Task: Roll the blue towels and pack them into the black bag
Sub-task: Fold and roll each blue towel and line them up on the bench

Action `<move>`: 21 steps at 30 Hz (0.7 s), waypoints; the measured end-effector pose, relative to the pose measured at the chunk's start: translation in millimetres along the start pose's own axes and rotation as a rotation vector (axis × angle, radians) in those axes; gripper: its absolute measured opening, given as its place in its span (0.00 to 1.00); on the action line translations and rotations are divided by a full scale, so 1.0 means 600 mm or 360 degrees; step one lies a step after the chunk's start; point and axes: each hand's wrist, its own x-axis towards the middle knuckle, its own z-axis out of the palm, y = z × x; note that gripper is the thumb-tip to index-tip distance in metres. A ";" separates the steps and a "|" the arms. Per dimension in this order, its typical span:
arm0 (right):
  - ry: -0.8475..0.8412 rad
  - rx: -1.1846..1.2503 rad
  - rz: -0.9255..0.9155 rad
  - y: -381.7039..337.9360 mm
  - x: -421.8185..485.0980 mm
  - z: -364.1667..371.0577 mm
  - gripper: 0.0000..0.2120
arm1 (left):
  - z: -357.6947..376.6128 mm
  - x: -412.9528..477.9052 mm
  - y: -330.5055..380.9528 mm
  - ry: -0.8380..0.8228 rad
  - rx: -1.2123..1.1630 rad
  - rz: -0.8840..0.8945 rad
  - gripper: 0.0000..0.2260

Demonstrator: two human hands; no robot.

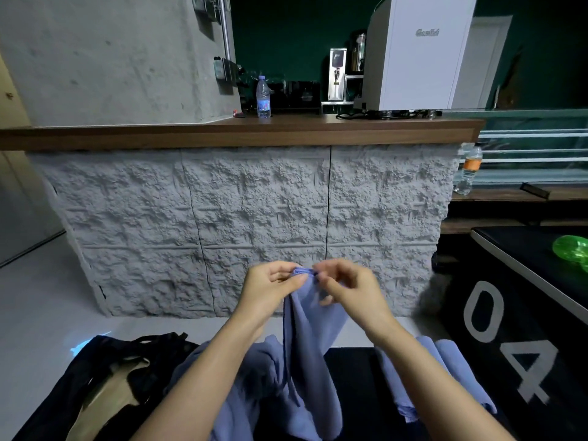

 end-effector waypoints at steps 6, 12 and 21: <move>-0.0614 -0.1034 0.0042 0.071 0.045 -0.077 0.48 | -0.029 0.008 0.009 -0.0450 -0.0009 -0.0022 0.06; -0.0659 -0.0822 0.0192 0.070 0.063 -0.107 0.13 | -0.092 0.044 -0.005 -0.0124 0.0350 -0.0193 0.05; -0.0283 -0.1512 0.0145 0.100 0.013 -0.114 0.07 | -0.046 0.022 -0.085 -0.0054 0.0364 -0.0177 0.09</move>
